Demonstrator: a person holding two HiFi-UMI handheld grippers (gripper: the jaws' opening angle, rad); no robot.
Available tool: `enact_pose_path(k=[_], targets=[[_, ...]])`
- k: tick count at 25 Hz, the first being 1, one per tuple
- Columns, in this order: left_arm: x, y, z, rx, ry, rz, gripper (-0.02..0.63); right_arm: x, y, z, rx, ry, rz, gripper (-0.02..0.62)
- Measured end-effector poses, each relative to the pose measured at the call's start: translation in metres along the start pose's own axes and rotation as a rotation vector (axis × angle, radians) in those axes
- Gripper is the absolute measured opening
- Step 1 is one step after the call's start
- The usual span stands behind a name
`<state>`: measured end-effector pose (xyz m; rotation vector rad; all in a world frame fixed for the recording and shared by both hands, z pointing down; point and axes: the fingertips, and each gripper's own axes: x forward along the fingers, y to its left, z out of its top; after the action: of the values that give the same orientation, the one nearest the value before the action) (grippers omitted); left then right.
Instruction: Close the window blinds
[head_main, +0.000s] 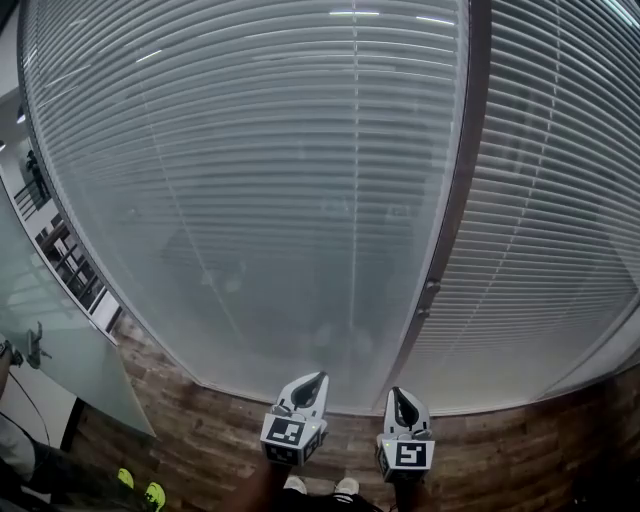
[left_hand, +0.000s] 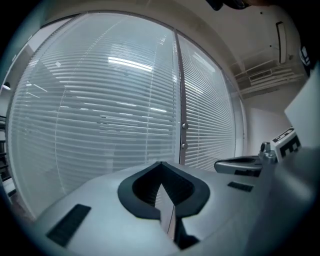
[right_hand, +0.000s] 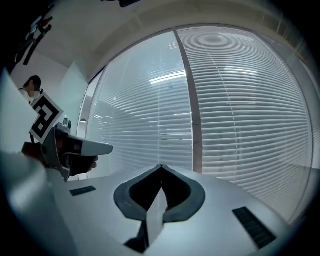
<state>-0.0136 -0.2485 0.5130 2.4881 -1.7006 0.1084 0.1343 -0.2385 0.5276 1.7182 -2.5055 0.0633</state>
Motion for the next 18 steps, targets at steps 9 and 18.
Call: enact_pose_path(k=[9,18], targets=[[-0.022,0.012,-0.003,0.008,-0.004,-0.032,0.0,-0.006,0.026,-0.006,-0.011,-0.033,-0.005,0.003],[-0.071,0.027,-0.009,-0.001,-0.022,-0.093,0.0,-0.023,0.081,-0.001,-0.033,-0.034,-0.006,0.003]])
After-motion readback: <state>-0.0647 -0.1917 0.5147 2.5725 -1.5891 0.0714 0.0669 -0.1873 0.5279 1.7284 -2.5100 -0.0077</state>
